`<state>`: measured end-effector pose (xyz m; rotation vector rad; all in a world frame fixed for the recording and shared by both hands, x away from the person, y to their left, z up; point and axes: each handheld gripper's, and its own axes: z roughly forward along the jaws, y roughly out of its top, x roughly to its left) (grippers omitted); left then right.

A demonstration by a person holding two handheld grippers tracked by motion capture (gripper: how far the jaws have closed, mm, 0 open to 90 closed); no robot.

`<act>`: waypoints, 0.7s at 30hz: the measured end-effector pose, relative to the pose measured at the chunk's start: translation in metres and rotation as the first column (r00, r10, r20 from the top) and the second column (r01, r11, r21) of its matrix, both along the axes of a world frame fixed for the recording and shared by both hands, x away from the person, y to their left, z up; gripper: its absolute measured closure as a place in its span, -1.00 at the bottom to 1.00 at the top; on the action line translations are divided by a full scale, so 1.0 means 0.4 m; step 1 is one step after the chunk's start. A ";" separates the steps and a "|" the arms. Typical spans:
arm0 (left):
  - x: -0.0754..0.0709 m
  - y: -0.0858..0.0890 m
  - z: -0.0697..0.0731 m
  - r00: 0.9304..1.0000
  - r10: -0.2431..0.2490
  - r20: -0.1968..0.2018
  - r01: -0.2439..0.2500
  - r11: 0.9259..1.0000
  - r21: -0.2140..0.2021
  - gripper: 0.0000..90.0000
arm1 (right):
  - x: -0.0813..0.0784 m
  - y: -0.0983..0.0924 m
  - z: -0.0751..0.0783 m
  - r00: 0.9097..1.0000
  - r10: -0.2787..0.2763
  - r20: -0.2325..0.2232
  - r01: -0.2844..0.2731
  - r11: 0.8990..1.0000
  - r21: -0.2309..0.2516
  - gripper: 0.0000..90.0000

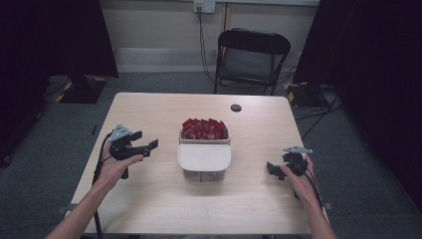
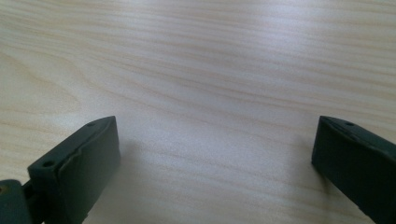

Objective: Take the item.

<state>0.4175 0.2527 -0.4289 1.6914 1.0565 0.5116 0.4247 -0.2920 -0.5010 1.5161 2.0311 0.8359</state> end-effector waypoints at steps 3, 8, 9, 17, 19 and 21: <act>-0.003 -0.008 0.011 1.000 -0.011 -0.001 0.011 1.000 -0.016 -0.49 | 0.000 0.000 0.000 1.000 0.000 0.000 0.000 1.000 0.000 -0.99; -0.011 -0.032 0.031 1.000 -0.027 0.009 0.027 0.999 -0.030 -0.46 | 0.000 0.000 0.000 1.000 0.000 0.000 0.000 1.000 0.000 -0.99; -0.011 -0.032 0.031 1.000 -0.027 0.009 0.027 0.999 -0.030 -0.46 | 0.000 0.000 0.000 1.000 0.000 0.000 0.000 1.000 0.000 -0.99; -0.026 -0.071 0.059 0.996 -0.080 0.047 0.081 0.996 -0.029 -0.40 | 0.000 0.000 0.000 1.000 0.000 0.000 0.000 1.000 0.000 -0.99; -0.028 -0.080 0.068 0.994 -0.093 0.053 0.095 0.995 -0.029 -0.39 | 0.000 0.000 0.000 1.000 0.000 0.000 0.000 1.000 0.000 -0.99; -0.028 -0.090 0.075 0.993 -0.104 0.056 0.106 0.994 -0.037 -0.39 | 0.000 0.000 0.000 1.000 0.000 0.000 0.000 1.000 0.000 -0.99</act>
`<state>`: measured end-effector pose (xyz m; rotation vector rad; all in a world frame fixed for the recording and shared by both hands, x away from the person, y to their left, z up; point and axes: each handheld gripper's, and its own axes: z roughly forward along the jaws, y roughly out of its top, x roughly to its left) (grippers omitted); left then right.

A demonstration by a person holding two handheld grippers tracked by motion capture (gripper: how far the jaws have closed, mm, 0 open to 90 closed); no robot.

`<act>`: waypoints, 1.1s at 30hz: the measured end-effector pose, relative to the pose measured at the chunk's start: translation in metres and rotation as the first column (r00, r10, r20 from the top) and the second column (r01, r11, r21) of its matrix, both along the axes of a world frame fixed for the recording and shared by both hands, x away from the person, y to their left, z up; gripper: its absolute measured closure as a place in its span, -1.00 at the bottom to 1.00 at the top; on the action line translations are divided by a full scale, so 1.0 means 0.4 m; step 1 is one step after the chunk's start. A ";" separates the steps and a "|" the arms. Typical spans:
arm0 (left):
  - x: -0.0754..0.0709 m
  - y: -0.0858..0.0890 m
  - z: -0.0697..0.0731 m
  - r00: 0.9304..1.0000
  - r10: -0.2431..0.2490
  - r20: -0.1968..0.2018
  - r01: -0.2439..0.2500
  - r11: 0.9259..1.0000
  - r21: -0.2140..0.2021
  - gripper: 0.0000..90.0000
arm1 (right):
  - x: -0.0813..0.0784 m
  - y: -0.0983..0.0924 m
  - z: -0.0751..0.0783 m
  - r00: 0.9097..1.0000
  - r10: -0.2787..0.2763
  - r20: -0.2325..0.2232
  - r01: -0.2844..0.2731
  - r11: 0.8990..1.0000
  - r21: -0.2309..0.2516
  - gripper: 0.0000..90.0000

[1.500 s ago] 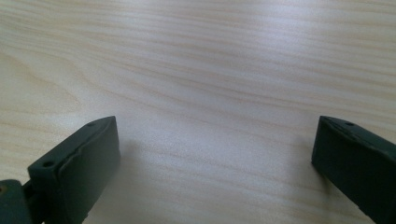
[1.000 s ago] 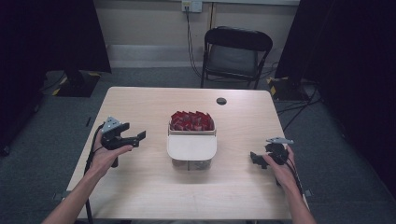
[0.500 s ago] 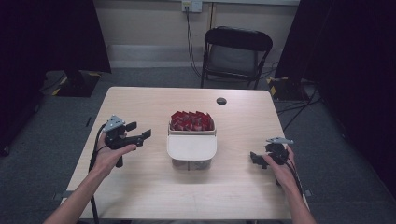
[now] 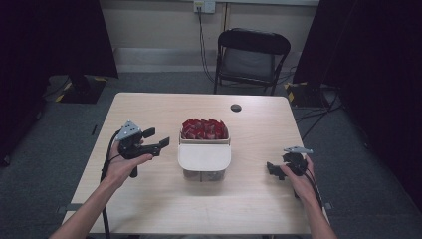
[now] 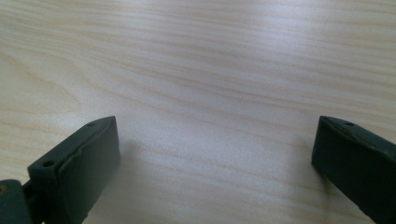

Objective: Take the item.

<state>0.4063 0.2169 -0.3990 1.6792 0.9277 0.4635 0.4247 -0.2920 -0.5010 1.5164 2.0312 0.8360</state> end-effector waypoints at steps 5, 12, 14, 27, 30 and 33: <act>-0.001 -0.024 0.008 1.000 -0.004 0.016 0.004 1.000 -0.023 -0.36 | 0.000 0.000 0.000 1.000 0.000 0.000 0.000 1.000 0.000 -0.99; 0.008 -0.060 0.019 0.999 -0.049 0.007 0.049 0.999 -0.010 -0.35 | 0.000 0.000 0.000 1.000 0.000 0.000 0.000 1.000 0.000 -0.99; 0.013 -0.068 0.019 0.999 -0.053 0.002 0.053 0.999 -0.006 -0.33 | 0.000 0.000 0.000 1.000 0.000 0.000 0.000 1.000 0.000 -0.99; 0.063 -0.122 0.015 0.997 -0.067 -0.034 0.068 0.998 0.020 -0.17 | 0.000 0.000 0.000 1.000 0.000 0.000 0.000 1.000 0.000 -0.99; 0.068 -0.122 0.009 0.997 -0.061 -0.047 0.062 0.998 0.034 -0.05 | 0.000 0.000 0.000 1.000 0.000 0.000 0.000 1.000 0.000 -0.99; 0.070 -0.121 0.008 0.997 -0.064 -0.052 0.066 0.997 0.043 0.06 | 0.000 0.000 0.000 1.000 0.000 0.000 0.000 1.000 0.000 -0.99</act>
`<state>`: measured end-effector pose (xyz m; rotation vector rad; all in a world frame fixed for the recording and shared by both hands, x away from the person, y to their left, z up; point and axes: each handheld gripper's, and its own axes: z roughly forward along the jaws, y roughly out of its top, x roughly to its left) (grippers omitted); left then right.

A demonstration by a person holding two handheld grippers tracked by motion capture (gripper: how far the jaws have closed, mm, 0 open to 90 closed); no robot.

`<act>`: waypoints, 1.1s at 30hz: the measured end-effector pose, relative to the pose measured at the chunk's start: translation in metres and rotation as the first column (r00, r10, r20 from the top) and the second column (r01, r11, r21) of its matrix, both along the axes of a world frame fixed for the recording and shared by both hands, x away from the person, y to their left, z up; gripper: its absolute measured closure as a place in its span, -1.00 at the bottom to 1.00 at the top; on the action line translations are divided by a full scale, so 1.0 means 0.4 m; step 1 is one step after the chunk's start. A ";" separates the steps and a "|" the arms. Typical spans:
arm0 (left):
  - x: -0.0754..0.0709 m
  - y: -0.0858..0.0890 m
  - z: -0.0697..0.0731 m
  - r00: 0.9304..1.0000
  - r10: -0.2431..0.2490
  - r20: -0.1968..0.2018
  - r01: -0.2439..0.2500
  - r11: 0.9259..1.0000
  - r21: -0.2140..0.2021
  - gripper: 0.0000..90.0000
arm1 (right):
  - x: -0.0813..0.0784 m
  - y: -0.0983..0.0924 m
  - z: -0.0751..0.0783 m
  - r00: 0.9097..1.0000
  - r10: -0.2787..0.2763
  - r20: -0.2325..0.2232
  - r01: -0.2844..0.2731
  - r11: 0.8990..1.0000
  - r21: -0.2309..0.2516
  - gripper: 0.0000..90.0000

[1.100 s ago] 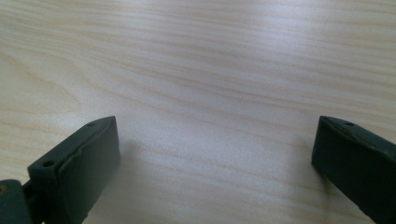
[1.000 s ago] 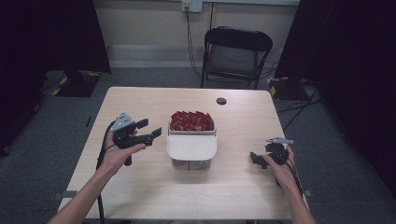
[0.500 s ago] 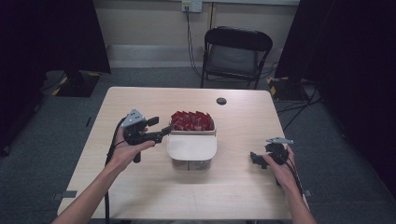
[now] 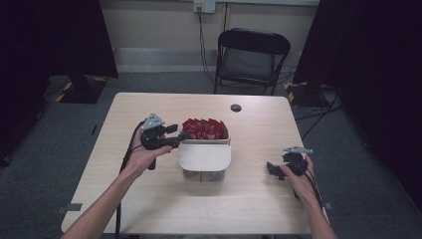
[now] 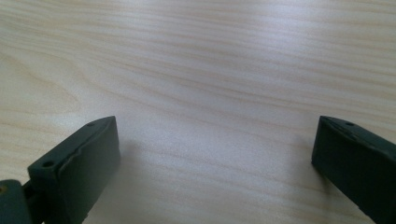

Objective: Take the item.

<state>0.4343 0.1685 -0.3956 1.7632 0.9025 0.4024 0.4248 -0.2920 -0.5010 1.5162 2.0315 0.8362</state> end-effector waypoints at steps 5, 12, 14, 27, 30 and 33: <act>-0.002 -0.002 0.000 1.000 -0.021 0.003 0.021 1.000 -0.001 0.22 | 0.000 0.000 0.000 1.000 0.000 0.000 0.000 1.000 0.000 -0.99; -0.003 -0.010 -0.002 0.999 -0.034 0.028 0.034 0.999 0.005 0.43 | 0.000 0.000 0.000 1.000 0.000 0.000 0.000 1.000 0.000 -0.99; -0.005 -0.012 -0.001 0.999 -0.031 0.037 0.031 0.999 0.021 0.43 | 0.000 0.000 0.000 1.000 0.000 0.000 0.000 1.000 0.000 -0.99; -0.005 -0.019 -0.004 0.998 -0.036 0.052 0.034 0.999 0.036 0.46 | 0.000 0.000 0.000 1.000 0.000 0.000 0.000 1.000 0.000 -0.99; 0.000 -0.014 -0.008 0.998 -0.049 0.039 0.049 0.999 0.016 0.69 | 0.000 0.000 0.000 1.000 -0.001 -0.001 0.001 1.000 0.001 -0.99; 0.000 -0.014 -0.008 0.998 -0.052 0.039 0.052 0.999 0.015 0.74 | 0.000 0.000 0.000 1.000 0.000 0.000 0.000 1.000 0.000 -0.99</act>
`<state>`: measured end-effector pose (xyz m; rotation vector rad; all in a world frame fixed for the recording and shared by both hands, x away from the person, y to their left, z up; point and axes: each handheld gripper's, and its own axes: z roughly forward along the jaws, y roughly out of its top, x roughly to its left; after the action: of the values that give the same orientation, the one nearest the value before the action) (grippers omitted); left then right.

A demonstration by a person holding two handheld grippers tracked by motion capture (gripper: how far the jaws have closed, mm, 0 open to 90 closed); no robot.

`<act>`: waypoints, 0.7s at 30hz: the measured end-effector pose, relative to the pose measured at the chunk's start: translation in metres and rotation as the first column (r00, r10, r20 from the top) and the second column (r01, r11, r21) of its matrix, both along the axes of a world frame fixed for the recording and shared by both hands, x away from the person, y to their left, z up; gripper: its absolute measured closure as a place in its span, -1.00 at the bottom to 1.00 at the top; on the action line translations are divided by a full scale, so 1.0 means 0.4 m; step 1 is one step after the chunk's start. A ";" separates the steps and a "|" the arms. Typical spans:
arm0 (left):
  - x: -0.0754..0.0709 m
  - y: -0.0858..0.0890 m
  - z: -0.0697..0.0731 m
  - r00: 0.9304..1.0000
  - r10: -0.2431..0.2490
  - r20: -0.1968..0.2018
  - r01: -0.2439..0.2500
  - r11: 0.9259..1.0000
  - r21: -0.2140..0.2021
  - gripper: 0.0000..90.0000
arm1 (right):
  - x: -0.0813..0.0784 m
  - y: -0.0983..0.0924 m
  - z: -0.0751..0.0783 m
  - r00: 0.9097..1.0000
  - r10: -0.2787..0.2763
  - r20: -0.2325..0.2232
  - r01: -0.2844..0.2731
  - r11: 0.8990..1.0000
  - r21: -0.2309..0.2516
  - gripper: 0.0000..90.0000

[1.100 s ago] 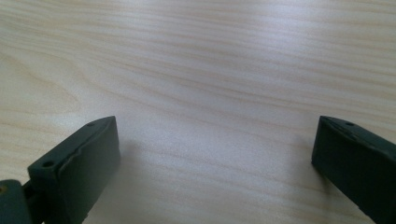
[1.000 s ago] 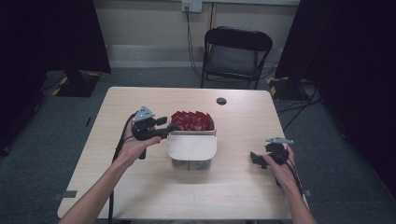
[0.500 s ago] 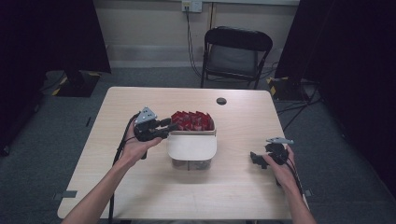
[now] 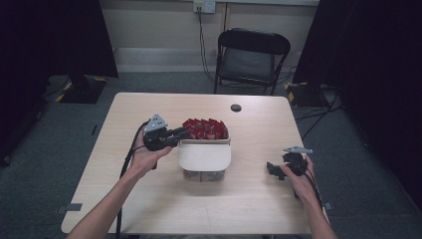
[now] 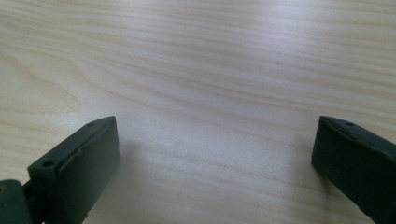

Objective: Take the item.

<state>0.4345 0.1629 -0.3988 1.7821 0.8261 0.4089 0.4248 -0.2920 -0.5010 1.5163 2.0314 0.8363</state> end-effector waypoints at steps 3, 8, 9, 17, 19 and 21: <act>0.002 0.001 -0.001 1.000 -0.008 -0.014 0.007 1.000 -0.020 0.81 | 0.000 0.000 0.000 1.000 0.000 0.000 0.000 1.000 0.000 -0.99; 0.007 0.009 -0.001 0.999 -0.014 -0.042 0.011 0.998 -0.055 0.91 | 0.000 0.000 0.000 1.000 0.000 0.000 0.000 1.000 0.000 -0.99; 0.007 0.009 -0.001 0.999 -0.013 -0.040 0.011 0.998 -0.055 0.92 | 0.000 0.000 0.000 1.000 0.000 -0.001 0.000 1.000 0.000 -0.99; 0.004 0.011 0.012 0.999 -0.026 -0.039 0.022 0.996 -0.086 0.93 | 0.000 0.000 0.000 1.000 0.000 -0.001 0.000 1.000 0.000 -0.99; 0.003 0.014 0.020 0.999 -0.028 -0.037 0.024 0.995 -0.098 0.93 | 0.000 0.000 0.000 1.000 -0.001 -0.001 0.001 1.000 0.001 -0.99; 0.003 0.015 0.023 0.999 -0.029 -0.033 0.025 0.995 -0.100 0.93 | 0.000 0.000 0.000 1.000 0.000 0.000 0.000 1.000 0.000 -0.99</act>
<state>0.4355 0.1690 -0.3896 1.7098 0.8316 0.3146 0.4248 -0.2920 -0.5010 1.5162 2.0313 0.8363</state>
